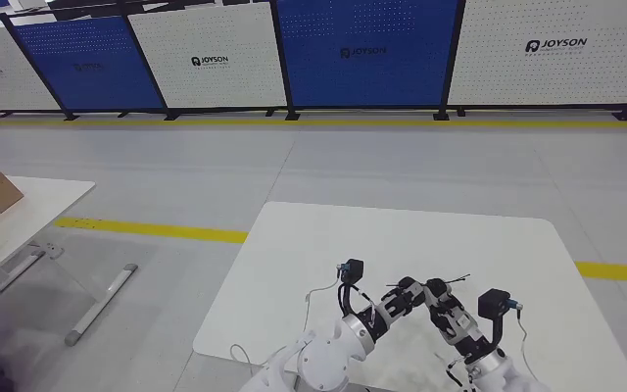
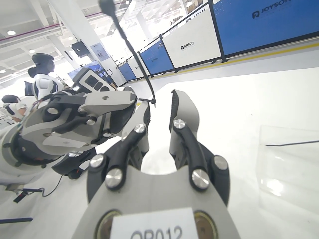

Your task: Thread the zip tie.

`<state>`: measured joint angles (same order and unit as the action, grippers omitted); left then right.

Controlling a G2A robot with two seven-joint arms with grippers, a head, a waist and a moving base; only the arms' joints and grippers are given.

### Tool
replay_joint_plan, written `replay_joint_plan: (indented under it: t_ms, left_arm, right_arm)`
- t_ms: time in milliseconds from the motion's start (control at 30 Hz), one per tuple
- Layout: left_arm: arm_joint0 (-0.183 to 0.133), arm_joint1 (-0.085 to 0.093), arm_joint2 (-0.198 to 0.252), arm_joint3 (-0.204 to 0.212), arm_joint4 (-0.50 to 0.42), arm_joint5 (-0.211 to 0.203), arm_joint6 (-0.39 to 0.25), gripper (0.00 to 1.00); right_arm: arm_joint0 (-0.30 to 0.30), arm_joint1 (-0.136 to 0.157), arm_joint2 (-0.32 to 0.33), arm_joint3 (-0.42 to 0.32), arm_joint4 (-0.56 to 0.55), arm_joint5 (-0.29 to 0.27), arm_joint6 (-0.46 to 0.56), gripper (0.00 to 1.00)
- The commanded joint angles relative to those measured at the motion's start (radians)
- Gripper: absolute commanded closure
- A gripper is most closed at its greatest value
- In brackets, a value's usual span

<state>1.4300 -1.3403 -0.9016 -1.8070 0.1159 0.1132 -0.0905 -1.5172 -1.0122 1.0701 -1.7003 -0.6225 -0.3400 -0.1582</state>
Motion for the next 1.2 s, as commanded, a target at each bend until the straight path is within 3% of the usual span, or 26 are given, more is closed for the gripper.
replay_joint_plan:
  t_ms: [0, 133, 800, 1067, 1133, 1167]
  left_arm:
    - [0.001, 0.000, 0.000, -0.001, 0.002, 0.000, 0.000, 1.00]
    - [0.001, 0.001, 0.001, -0.002, 0.005, -0.002, 0.002, 1.00]
    - [0.007, 0.003, 0.007, -0.019, 0.007, -0.032, 0.007, 1.00]
    - [0.004, 0.002, 0.010, -0.017, 0.014, -0.027, 0.016, 1.00]
    - [0.002, 0.002, 0.011, -0.012, 0.011, -0.025, 0.016, 1.00]
    - [0.001, 0.001, 0.012, -0.009, 0.009, -0.025, 0.016, 1.00]
  right_arm:
    - [0.000, 0.000, 0.000, -0.001, -0.001, 0.000, 0.000, 0.80]
    - [0.000, 0.001, -0.001, -0.001, 0.000, 0.000, -0.002, 1.00]
    - [0.023, -0.004, -0.022, 0.027, -0.018, 0.000, 0.020, 1.00]
    - [0.015, -0.004, -0.016, 0.016, 0.006, 0.000, 0.004, 1.00]
    - [0.010, -0.002, -0.012, 0.011, 0.006, 0.000, 0.002, 0.83]
    - [0.007, 0.000, -0.010, 0.008, 0.006, 0.000, 0.002, 0.80]
